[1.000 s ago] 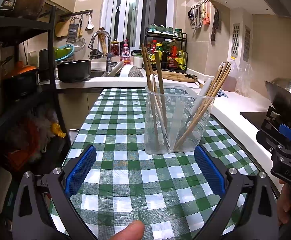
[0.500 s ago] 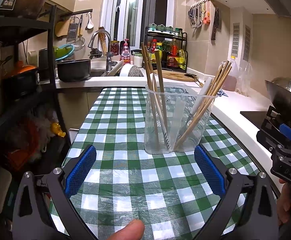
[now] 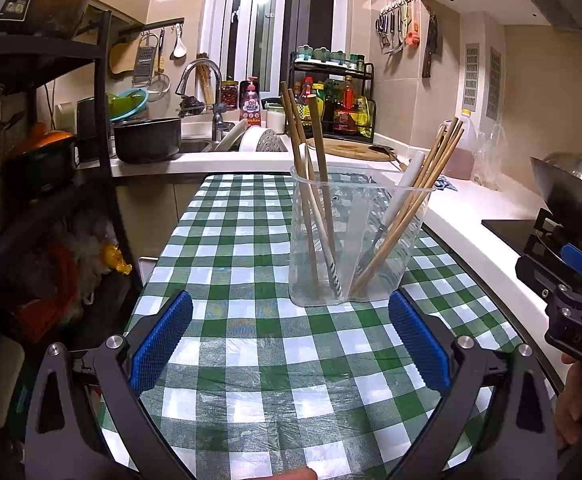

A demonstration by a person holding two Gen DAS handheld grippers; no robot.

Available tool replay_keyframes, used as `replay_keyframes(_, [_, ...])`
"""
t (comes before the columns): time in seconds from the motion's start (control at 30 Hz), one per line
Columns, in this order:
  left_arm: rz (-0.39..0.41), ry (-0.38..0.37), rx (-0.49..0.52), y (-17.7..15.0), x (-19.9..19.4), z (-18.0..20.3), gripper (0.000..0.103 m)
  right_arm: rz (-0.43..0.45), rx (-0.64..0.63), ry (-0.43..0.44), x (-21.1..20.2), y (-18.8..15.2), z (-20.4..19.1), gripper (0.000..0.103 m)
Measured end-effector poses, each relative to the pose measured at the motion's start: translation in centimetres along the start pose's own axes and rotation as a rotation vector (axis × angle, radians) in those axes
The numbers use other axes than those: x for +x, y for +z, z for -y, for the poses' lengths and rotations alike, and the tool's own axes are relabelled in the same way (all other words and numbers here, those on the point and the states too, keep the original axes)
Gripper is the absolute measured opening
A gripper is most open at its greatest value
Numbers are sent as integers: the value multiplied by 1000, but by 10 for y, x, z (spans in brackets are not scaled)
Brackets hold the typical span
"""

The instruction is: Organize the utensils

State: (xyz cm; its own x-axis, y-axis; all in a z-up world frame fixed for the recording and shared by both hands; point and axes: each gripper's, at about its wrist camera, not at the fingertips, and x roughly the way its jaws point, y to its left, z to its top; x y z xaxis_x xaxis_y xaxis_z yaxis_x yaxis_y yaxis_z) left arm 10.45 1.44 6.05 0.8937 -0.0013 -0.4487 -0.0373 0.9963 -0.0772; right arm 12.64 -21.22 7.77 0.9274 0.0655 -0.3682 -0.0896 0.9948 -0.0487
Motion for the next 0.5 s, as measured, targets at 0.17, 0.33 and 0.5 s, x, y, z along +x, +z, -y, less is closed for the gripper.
replay_keyframes(0.17, [1,0,0,0,0,0,95,-1,0,1,0,0,0,98])
replay_keyframes(0.33, [11,-4,14,-1,0,1,95,-1,0,1,0,0,0,98])
replay_keyframes(0.5, [8,-4,10,-1,0,0,95,0,0,1,0,0,0,98])
